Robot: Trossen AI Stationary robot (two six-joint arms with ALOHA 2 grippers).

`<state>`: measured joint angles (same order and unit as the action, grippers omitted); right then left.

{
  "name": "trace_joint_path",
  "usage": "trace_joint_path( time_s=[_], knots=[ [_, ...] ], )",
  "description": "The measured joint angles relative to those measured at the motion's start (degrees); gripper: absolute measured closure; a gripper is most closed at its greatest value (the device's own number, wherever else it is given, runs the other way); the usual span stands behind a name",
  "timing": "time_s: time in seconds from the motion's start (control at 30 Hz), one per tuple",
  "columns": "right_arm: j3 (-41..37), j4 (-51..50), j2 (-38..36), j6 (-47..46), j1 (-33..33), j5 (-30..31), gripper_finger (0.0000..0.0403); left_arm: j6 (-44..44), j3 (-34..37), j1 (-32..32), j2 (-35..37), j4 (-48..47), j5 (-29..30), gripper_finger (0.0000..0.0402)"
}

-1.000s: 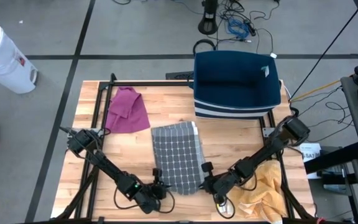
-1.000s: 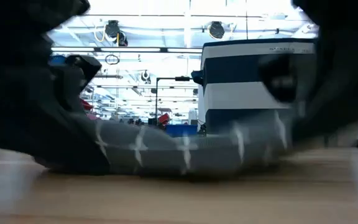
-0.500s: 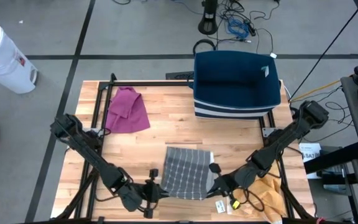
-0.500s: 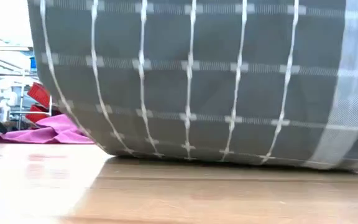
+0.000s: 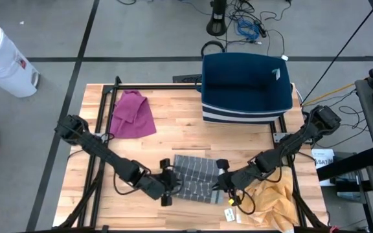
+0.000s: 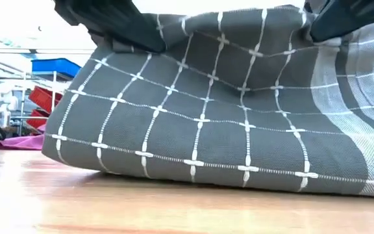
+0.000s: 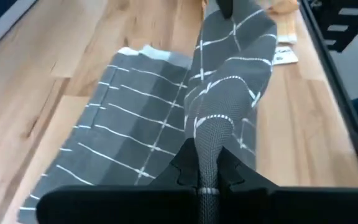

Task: Fold towel
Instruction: Fold the gray checkered towel

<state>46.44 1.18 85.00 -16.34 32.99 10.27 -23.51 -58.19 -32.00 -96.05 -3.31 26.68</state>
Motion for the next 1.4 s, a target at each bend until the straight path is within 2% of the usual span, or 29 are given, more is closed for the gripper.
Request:
trace_joint_path(
  time_s=[0.27,0.53,0.87,1.1,1.23,1.4],
  knots=[
    [0.0,-1.9,0.0,-0.7,-3.1,4.8,0.0403,-0.2,0.0,6.4,0.0,-4.7,-0.1,0.0397],
    [-0.1,-9.5,0.0,-4.6,-6.1,7.4,0.0403,-0.3,0.0,11.4,-0.7,-5.0,-4.5,0.0394],
    [-5.0,-8.7,0.0,-12.1,-6.7,9.2,0.0398,0.0,0.0,15.1,-4.1,-4.1,-5.9,0.0385],
    [-5.7,-8.2,0.0,-12.8,-6.7,9.7,0.0397,0.5,0.0,17.0,-7.8,-0.8,-5.0,0.0381],
    [-6.0,-8.9,0.0,-13.0,-6.7,11.0,0.0380,1.2,0.0,17.3,-8.5,1.1,-2.9,0.0364],
    [-6.0,-12.1,0.0,-14.5,-6.6,12.8,0.0334,1.7,0.0,17.3,-8.7,2.7,1.3,0.0325]
  ],
)
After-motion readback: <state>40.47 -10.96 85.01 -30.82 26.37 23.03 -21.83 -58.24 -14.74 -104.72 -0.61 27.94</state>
